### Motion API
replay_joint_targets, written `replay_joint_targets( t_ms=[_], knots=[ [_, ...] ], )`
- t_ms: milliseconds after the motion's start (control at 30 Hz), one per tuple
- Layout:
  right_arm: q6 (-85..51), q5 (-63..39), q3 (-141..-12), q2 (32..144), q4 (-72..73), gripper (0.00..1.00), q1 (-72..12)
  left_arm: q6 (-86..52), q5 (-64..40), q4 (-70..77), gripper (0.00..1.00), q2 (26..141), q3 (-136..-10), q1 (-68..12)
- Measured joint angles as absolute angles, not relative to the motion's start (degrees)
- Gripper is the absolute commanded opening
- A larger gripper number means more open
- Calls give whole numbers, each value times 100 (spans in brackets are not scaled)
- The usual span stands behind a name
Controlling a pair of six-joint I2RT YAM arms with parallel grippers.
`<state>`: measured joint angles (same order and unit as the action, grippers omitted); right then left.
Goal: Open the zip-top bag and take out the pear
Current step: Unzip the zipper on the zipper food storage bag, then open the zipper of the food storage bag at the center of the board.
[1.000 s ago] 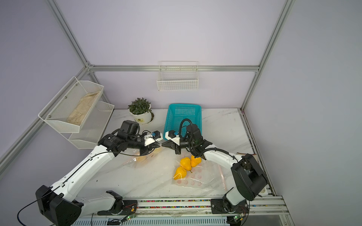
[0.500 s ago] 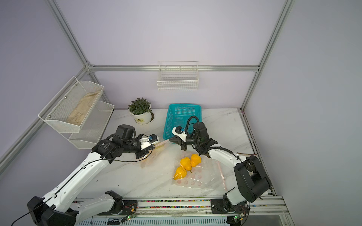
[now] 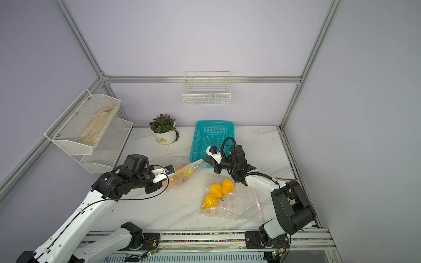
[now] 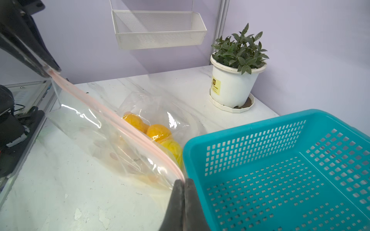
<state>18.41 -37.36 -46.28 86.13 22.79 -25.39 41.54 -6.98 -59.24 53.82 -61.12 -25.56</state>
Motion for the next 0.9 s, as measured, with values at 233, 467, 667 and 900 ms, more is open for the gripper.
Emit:
replay_joint_targets(
  t_ms=[233, 467, 667, 900],
  knots=[
    [1684, -3673, -4425, 8613, 2727, 0, -2617, 4167, -563, -5959, 34, 5194, -6027, -2563],
    [1575, -3498, -4379, 8615, 2923, 0, -2604, 4014, -801, -6276, 73, 5282, -6200, -2545],
    [1844, -3763, -4379, 8611, 2921, 0, -2877, 3710, -1518, -5874, 73, 5561, -6805, -2545],
    [2366, -4257, -4379, 8416, 2847, 0, -3000, 3162, -1944, -5507, 65, 6530, -7133, -2545]
  ],
)
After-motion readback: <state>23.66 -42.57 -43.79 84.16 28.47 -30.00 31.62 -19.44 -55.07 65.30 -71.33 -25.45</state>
